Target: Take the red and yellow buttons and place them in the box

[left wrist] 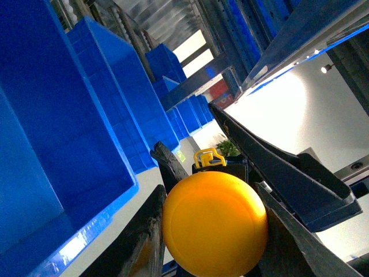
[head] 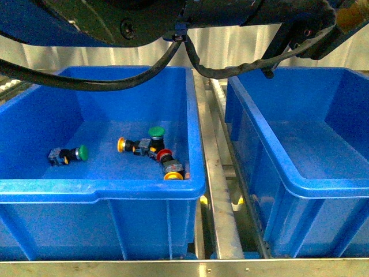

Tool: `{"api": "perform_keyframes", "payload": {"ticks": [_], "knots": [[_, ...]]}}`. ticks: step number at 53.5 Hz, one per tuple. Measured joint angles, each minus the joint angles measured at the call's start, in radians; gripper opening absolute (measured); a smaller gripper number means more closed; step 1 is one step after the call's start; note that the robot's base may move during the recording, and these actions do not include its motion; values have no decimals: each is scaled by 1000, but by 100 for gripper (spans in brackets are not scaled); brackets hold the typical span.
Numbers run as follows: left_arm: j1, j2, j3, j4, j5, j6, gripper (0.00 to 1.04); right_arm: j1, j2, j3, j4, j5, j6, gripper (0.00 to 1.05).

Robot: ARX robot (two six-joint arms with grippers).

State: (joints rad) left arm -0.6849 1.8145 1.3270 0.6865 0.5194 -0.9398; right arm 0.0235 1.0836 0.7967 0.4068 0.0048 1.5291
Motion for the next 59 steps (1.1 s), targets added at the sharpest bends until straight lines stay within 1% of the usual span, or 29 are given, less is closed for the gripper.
{"api": "perform_keyframes", "payload": {"ticks": [13, 18, 22, 24, 29, 31, 35, 37, 39, 42, 50, 59], "knots": [[0, 5, 0, -6, -4, -8, 33, -12, 2, -8, -3, 2, -5, 37], [0, 6, 0, 4, -20, -11, 34, -19, 3, -11, -3, -1, -6, 37], [0, 7, -4, 21, -35, -3, 44, -27, 4, -11, -1, -3, -11, 37], [2, 7, -6, 20, -40, 5, 51, -31, 4, -11, -1, -4, -23, 37], [6, 7, -9, 20, -53, 13, 64, -44, 4, -19, 5, -5, -37, 37], [12, 7, -11, 20, -57, 16, 71, -55, 5, -25, 5, -2, -40, 37], [21, 7, -15, 21, -69, 19, 82, -72, 10, -35, 6, 1, -47, 37], [28, 6, -17, 25, -82, 19, 89, -82, 16, -42, 11, 6, -56, 37], [39, 1, -20, 28, -106, 25, 98, -96, 28, -55, 23, 8, -66, 37], [53, -14, -27, 24, -114, 31, 96, -106, 45, -72, 44, 10, -93, 37], [85, -79, -71, -5, -120, 55, 97, -133, 73, -105, 60, 8, -135, 37], [146, -229, -169, -59, -120, 113, 97, -151, 83, -117, 70, 14, -182, 36]]}}
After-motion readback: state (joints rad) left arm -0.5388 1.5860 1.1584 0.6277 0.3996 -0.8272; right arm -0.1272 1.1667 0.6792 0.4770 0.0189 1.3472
